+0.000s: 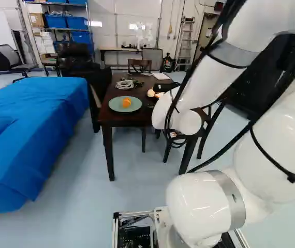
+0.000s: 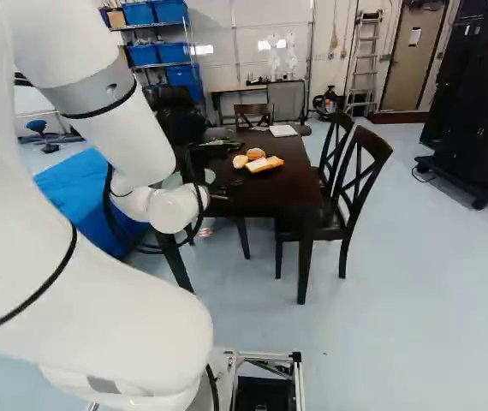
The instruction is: Move the croissant to the empty plate
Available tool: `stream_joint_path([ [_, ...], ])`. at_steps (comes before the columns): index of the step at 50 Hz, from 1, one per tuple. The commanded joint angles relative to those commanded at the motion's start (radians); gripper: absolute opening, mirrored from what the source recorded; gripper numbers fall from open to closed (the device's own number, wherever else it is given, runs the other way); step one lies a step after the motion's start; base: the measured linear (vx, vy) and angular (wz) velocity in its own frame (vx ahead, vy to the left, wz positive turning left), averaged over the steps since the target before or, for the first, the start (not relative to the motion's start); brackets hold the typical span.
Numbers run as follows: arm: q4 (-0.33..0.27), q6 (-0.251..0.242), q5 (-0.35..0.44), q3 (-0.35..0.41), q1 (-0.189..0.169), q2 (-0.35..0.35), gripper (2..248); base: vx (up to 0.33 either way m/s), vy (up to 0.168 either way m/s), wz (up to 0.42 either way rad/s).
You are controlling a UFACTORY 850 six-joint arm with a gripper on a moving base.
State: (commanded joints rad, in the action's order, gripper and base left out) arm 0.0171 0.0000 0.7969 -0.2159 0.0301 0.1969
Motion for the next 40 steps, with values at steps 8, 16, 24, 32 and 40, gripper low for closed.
stream_joint_path([
  [8,-0.005,0.0,0.024,0.04,-0.009,0.026,247,0.0,0.0,0.0],
  [16,-0.01,0.0,0.043,0.072,-0.017,0.046,247,0.0,0.0,0.0],
  [24,-0.013,0.0,0.057,0.097,-0.023,0.062,247,0.0,0.0,0.0],
  [32,-0.015,0.0,0.068,0.115,-0.027,0.073,247,0.0,0.0,0.0],
  [40,-0.017,0.0,0.074,0.125,-0.029,0.08,247,0.0,0.0,0.0],
])
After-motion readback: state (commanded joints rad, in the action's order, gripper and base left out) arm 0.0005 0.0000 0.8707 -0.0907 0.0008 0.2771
